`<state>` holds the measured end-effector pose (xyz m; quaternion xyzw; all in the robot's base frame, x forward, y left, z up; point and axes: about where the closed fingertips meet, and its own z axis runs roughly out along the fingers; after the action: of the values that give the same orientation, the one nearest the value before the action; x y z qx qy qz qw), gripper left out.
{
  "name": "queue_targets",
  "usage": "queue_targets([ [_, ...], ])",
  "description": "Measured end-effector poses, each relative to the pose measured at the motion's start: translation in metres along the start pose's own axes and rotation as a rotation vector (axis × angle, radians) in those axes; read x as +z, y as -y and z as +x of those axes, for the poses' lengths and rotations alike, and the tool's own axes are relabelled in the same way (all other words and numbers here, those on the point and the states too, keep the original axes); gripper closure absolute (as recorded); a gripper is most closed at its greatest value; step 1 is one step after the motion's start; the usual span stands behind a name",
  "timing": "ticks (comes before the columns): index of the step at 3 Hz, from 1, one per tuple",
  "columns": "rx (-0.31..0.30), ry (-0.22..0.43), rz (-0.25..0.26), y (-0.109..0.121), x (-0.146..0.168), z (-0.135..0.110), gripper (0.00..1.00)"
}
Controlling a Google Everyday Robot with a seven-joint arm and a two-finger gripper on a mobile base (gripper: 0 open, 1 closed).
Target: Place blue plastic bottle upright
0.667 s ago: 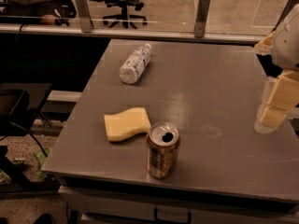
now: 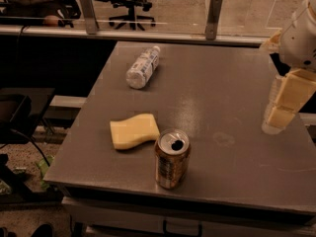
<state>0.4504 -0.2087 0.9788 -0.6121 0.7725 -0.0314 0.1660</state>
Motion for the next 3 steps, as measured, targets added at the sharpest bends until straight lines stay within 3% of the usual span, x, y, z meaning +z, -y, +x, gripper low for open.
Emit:
queue_targets([
  [1,-0.067,0.042,-0.011,0.026,0.018,-0.025,0.0],
  [3,-0.313,0.126,0.013,0.086,0.054,-0.085,0.0],
])
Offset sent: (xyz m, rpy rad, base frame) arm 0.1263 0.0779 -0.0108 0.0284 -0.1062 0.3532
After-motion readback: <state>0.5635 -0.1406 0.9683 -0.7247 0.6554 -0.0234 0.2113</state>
